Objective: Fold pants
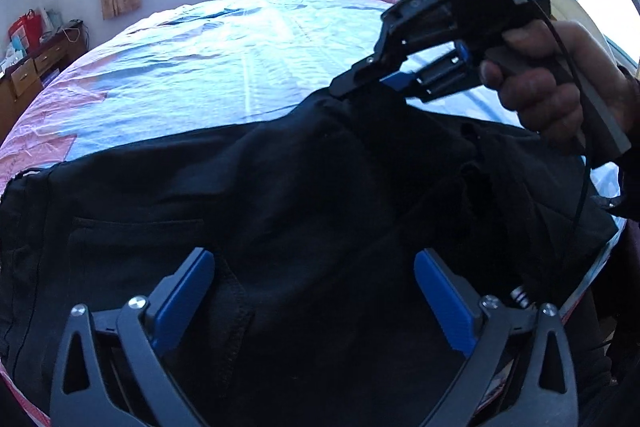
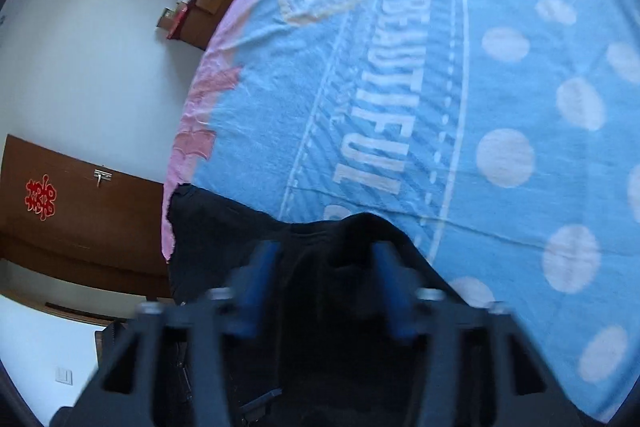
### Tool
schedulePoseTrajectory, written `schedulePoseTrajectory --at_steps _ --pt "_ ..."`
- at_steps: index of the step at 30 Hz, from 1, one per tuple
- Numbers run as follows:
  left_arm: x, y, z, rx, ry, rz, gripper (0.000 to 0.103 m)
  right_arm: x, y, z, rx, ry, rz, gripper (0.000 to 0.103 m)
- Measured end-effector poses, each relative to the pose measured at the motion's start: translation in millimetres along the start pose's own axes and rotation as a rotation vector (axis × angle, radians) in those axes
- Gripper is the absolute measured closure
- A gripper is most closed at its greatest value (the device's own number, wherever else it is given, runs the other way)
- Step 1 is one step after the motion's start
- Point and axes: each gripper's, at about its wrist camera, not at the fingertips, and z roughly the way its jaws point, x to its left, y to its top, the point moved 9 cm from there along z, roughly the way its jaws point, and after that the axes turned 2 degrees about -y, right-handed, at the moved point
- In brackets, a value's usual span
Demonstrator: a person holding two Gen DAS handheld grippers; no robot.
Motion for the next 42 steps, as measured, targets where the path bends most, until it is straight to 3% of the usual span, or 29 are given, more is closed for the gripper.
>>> schedulePoseTrajectory --at_steps 2,7,13,16,19,21,22,23,30,35,37,42 --pt "-0.7 -0.1 1.2 0.001 0.009 0.010 0.000 -0.1 5.8 1.4 -0.023 -0.006 -0.002 0.092" --pt "-2.3 -3.3 1.6 -0.001 0.022 0.019 0.000 0.3 13.0 13.8 -0.035 -0.056 -0.032 0.095" --pt "-3.1 -4.3 1.0 -0.008 0.041 0.028 0.000 -11.0 18.6 20.0 -0.049 -0.049 -0.014 0.098" --pt "-4.4 -4.5 1.2 -0.002 0.053 0.032 0.000 -4.8 14.9 15.5 -0.043 -0.081 -0.091 0.097" --pt "-4.8 -6.5 0.3 0.001 0.058 0.032 0.000 3.0 14.2 -3.9 -0.074 -0.054 -0.096 0.093" --pt "-6.7 -6.4 1.1 0.002 0.063 0.034 0.000 8.5 13.2 -27.0 -0.134 -0.102 -0.141 0.077" --pt "-7.1 -6.5 1.0 0.002 0.066 0.032 0.000 10.0 10.9 -37.9 -0.157 -0.138 -0.163 0.060" --pt "-8.0 -5.9 1.6 0.004 0.067 0.031 0.000 13.1 5.0 -52.1 -0.180 -0.158 -0.179 0.053" --pt "-4.3 -7.7 -12.2 0.005 0.053 -0.033 0.000 33.9 -68.9 -98.2 -0.220 -0.129 -0.255 0.053" --pt "-3.0 -19.0 -9.7 0.014 0.077 0.006 0.000 19.3 -125.5 -57.7 -0.104 -0.093 -0.206 0.053" --pt "-3.9 -19.4 -9.3 0.009 0.082 0.012 0.000 -1.3 -133.8 -34.4 -0.072 -0.151 -0.171 0.052" --pt "14.5 -10.9 -33.5 -0.037 0.079 0.001 0.000 -7.1 -128.8 -37.5 -0.116 -0.083 -0.115 0.052"
